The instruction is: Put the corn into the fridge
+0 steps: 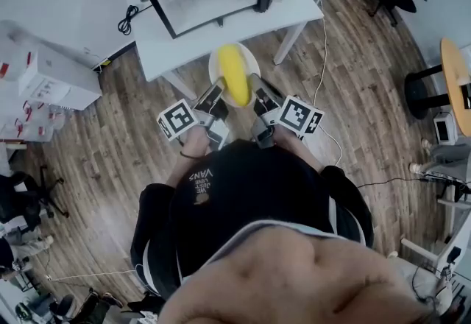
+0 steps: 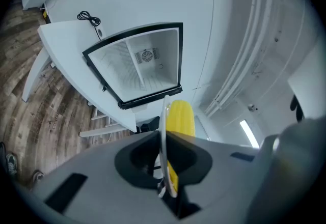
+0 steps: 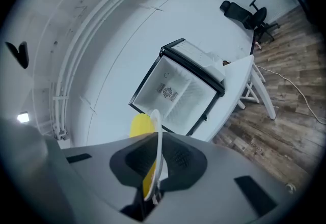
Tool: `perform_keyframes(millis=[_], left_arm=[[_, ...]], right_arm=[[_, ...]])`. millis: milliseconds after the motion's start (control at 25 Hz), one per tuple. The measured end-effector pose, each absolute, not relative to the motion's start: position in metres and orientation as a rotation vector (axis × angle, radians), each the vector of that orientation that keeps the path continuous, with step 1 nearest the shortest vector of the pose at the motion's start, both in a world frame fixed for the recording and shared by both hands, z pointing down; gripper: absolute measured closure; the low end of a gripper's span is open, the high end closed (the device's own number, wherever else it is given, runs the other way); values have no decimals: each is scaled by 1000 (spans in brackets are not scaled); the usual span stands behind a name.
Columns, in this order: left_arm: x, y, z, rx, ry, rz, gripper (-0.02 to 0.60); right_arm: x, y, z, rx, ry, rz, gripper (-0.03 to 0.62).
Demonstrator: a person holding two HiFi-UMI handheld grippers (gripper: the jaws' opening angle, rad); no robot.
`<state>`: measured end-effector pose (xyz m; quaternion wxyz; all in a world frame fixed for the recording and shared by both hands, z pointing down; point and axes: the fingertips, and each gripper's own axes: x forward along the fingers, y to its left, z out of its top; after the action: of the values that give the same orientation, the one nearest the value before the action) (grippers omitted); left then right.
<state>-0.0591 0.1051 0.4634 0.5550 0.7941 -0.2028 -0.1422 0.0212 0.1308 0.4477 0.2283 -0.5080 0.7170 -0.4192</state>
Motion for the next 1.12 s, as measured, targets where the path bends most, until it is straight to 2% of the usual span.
perform_keyframes(millis=[1120], left_arm=[[-94,101,476,1855,-362,-273,546]], right_arm=[[-19,134,462,-1473,1854,-1152,566]])
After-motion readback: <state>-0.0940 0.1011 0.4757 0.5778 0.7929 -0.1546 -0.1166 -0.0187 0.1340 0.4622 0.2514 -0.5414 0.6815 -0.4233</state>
